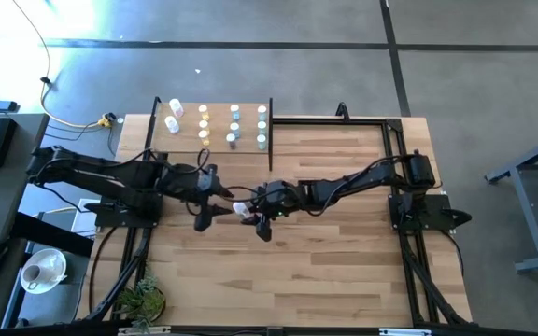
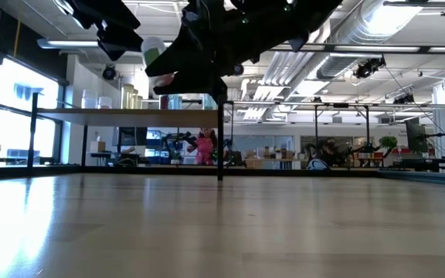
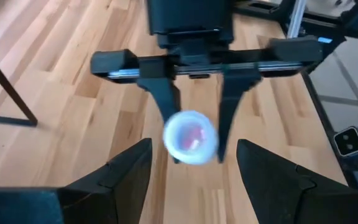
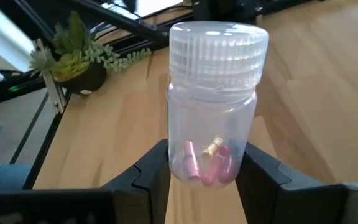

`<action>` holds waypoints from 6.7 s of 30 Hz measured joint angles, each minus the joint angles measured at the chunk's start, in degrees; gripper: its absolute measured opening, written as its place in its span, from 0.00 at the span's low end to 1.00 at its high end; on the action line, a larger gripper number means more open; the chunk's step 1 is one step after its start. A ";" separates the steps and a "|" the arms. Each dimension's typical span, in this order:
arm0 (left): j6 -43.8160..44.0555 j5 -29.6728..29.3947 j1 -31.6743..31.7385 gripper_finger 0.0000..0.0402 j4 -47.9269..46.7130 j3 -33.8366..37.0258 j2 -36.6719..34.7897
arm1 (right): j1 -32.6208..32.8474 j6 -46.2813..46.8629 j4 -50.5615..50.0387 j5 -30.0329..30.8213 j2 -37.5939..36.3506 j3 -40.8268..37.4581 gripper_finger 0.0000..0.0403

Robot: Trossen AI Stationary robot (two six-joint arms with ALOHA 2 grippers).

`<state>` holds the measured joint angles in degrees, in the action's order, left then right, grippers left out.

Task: Pick and place medicine bottles onto shelf by color
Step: Put the white pill bottle on the shelf aligned with the other white pill bottles, then return to Home Position

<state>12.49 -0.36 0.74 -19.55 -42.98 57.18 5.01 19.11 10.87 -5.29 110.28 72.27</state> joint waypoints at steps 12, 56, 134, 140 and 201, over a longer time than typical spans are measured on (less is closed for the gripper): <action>-0.02 7.39 0.80 0.56 0.20 -3.40 7.31 | 1.10 -1.59 0.09 -0.81 0.00 0.00 0.33; -5.20 -0.27 0.80 0.32 -3.86 -3.37 5.09 | 1.97 -7.30 -3.58 8.29 -5.18 0.00 0.55; 6.21 -20.52 47.29 0.44 -44.65 -11.87 -2.61 | 1.75 -11.65 -16.02 16.71 -13.33 0.00 0.55; 6.29 -23.11 47.29 0.45 -44.31 -11.87 -2.57 | 1.75 -11.62 -16.26 16.68 -13.33 0.00 0.55; 3.78 -25.77 47.27 0.46 -44.37 -14.47 -2.87 | 1.77 -11.46 -16.24 16.68 -13.33 0.00 0.55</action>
<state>16.28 -26.13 48.01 -63.93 -57.45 54.31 6.79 7.65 -5.37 11.40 96.95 72.27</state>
